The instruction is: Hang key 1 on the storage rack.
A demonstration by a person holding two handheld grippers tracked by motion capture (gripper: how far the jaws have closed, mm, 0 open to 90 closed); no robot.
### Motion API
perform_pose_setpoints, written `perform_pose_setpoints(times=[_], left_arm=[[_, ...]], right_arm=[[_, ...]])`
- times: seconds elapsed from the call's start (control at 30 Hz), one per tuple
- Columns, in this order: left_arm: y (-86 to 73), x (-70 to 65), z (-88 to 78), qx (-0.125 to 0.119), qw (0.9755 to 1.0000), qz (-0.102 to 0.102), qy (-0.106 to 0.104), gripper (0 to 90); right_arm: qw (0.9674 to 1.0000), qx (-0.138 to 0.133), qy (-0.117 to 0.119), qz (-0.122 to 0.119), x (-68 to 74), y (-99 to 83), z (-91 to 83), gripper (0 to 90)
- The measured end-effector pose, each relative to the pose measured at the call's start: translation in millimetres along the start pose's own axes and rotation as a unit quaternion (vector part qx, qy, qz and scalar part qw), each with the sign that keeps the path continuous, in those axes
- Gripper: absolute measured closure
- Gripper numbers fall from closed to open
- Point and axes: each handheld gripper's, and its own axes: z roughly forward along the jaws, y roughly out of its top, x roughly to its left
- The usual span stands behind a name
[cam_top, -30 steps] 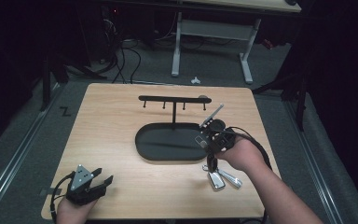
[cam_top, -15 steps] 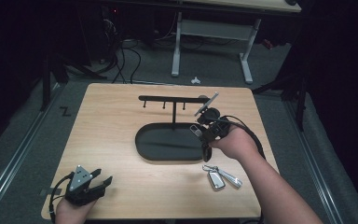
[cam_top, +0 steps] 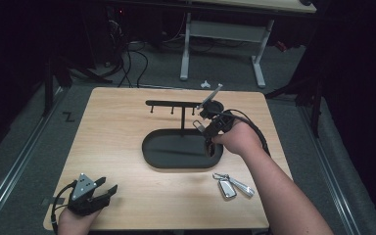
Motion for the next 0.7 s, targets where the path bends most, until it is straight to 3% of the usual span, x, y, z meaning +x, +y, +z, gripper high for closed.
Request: perform_pose_setpoints(times=[0.33,0.7], left_arm=[[0.0,-0.3,-0.4,0.0,1.0,0.0,-0.002,45.2],[-0.2,0.9,-0.5,-0.002,1.0,-0.001,-0.002,45.3]], right_arm=[[0.9998,-0.016,-0.005,0.01,-5.3,15.5,-5.5,80.4],[0.9996,-0.016,-0.011,0.02,-10.2,25.9,2.4,80.3]])
